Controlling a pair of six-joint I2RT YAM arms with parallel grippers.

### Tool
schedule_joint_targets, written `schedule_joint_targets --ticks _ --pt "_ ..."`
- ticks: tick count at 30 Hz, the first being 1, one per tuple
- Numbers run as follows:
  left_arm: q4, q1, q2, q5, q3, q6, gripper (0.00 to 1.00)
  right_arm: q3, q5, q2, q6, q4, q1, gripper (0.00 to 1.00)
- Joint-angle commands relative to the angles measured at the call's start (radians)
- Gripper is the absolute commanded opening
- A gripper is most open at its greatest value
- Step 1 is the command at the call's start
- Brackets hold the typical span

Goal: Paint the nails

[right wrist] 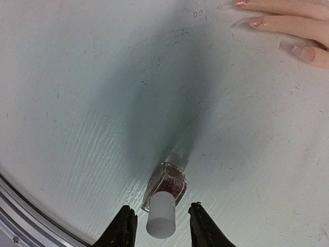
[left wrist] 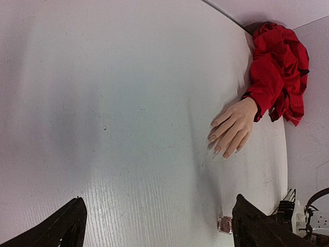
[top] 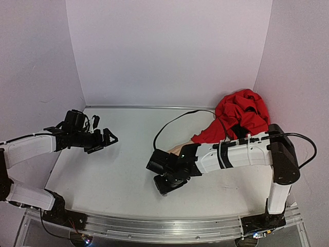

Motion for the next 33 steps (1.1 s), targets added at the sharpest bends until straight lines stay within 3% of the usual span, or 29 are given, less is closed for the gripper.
schedule_joint_targets --ticks 1,5,10,12,17,22,25,33 --pt "0.041 -0.004 0.007 0.022 0.011 -0.001 0.99 0.045 0.023 0.028 -0.008 -0.044 0.000 0.35" --pt "0.041 -0.004 0.009 0.027 0.013 0.002 0.99 0.053 0.022 0.039 -0.012 -0.044 0.000 0.28" --pt "0.044 -0.004 0.004 0.050 0.020 0.012 0.99 0.045 0.037 -0.001 -0.049 -0.019 0.000 0.05" --pt "0.051 -0.004 -0.001 0.071 0.020 0.020 0.99 0.028 0.042 -0.040 -0.111 0.003 0.000 0.00" --pt "0.107 -0.013 -0.020 0.146 0.020 0.035 1.00 -0.070 0.044 -0.219 -0.380 0.066 -0.018 0.00" --pt "0.134 -0.051 -0.043 0.154 0.029 0.057 0.99 -0.255 -0.193 -0.479 -0.487 0.163 -0.232 0.00" --pt "0.202 -0.090 -0.040 0.244 0.022 0.075 1.00 -0.290 -0.279 -0.587 -0.549 0.177 -0.304 0.00" --pt "0.289 -0.287 0.052 0.420 0.128 0.191 1.00 -0.225 -0.544 -0.634 -0.679 0.186 -0.339 0.00"
